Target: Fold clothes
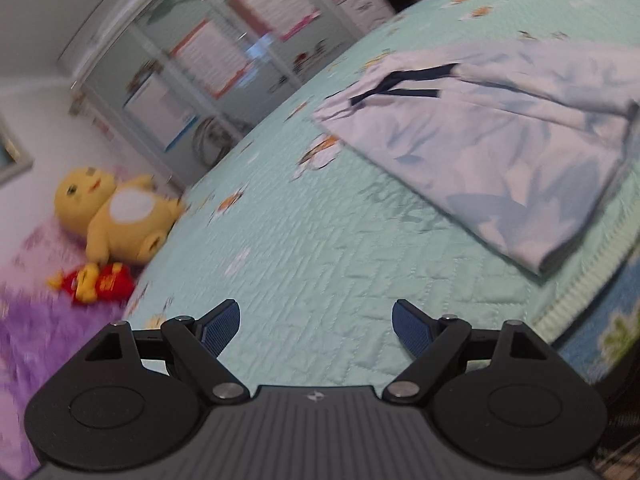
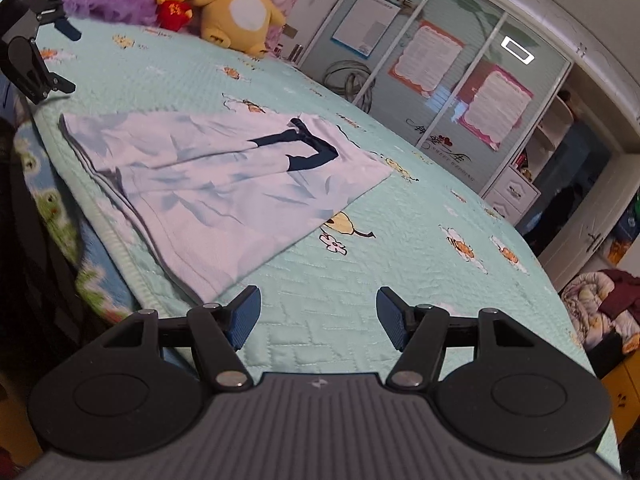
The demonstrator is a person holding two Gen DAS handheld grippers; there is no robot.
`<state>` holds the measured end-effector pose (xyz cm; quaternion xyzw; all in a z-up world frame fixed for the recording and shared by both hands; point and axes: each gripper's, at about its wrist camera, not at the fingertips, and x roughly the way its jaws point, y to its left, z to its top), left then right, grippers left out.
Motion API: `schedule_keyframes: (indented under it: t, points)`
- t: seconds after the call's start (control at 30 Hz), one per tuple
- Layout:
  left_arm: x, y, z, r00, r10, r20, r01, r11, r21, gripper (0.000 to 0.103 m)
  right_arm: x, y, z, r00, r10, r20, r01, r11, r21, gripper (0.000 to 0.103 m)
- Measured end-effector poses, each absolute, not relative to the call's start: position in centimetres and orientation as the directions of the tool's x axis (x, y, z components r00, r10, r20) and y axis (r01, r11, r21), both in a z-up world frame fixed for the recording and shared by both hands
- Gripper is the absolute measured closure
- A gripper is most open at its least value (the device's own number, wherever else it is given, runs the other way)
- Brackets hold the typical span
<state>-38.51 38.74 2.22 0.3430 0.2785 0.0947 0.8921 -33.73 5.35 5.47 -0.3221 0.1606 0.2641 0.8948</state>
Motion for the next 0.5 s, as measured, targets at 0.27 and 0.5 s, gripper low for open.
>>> schedule_keyframes:
  t: [0.27, 0.5]
  points:
    - [-39.0, 38.3, 1.1, 0.894, 0.235, -0.382, 0.156, 0.635, 0.757, 0.016, -33.3, 6.3, 4.2, 0.786, 0.386, -0.482, -0.618, 0.506, -0.602, 0.039]
    - [-39.0, 38.4, 0.7, 0.924, 0.072, -0.376, 0.298, 0.484, 0.823, 0.016, -33.5, 7.5, 2.5, 0.756, 0.428, -0.496, -0.616, 0.209, -0.759, 0.039]
